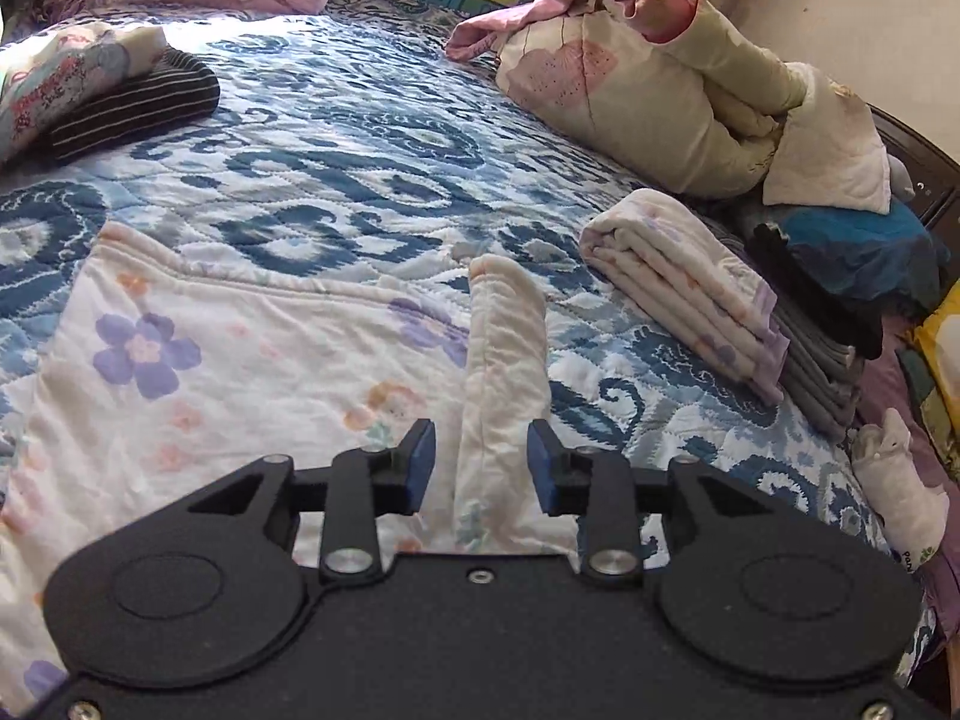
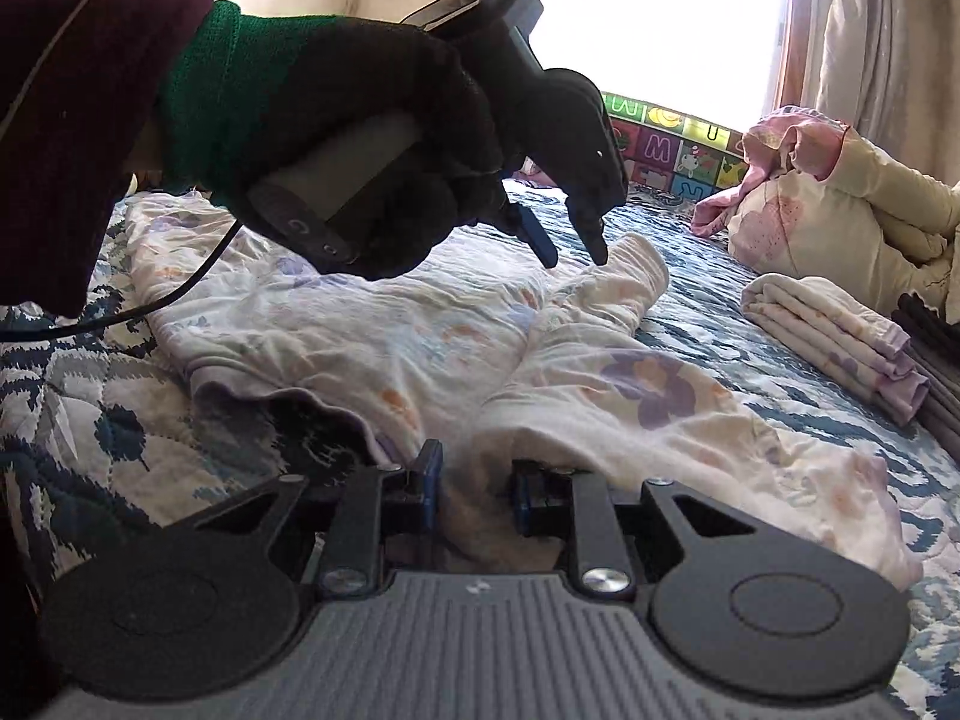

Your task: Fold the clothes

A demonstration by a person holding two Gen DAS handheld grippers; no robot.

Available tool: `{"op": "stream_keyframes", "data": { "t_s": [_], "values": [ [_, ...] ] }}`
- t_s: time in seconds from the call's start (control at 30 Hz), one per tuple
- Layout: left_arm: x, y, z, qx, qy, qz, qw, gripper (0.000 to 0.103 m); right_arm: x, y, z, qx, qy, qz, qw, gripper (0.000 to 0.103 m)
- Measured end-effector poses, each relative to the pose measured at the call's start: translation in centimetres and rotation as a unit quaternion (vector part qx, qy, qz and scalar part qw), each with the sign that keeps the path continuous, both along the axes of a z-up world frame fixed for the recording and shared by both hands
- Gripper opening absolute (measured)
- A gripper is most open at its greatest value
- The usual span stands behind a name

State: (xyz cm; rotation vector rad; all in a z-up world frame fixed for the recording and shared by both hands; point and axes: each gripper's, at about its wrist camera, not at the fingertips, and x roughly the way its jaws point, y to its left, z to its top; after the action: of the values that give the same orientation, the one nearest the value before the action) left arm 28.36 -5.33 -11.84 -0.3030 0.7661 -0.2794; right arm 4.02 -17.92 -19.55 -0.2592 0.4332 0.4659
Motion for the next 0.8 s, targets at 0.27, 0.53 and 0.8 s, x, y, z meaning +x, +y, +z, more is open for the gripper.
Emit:
{"op": "stream_keyframes", "data": {
  "t_s": [0.27,0.53,0.8],
  "values": [
    [4.8,-1.5,-0.9,0.021,0.019,-0.004,0.9996,0.005,-0.3,-0.2,0.1,0.003,0.002,0.001,1.000,0.025],
    [3.4,1.6,-3.0,0.007,0.033,0.080,0.9962,0.004,0.2,-0.4,0.0,0.010,0.010,0.003,1.000,0.025],
    [3.4,-2.4,-3.3,0.156,-0.019,0.012,0.9876,0.006,0.4,-0.3,-0.3,0.018,0.014,0.003,1.000,0.025]
  ]
}}
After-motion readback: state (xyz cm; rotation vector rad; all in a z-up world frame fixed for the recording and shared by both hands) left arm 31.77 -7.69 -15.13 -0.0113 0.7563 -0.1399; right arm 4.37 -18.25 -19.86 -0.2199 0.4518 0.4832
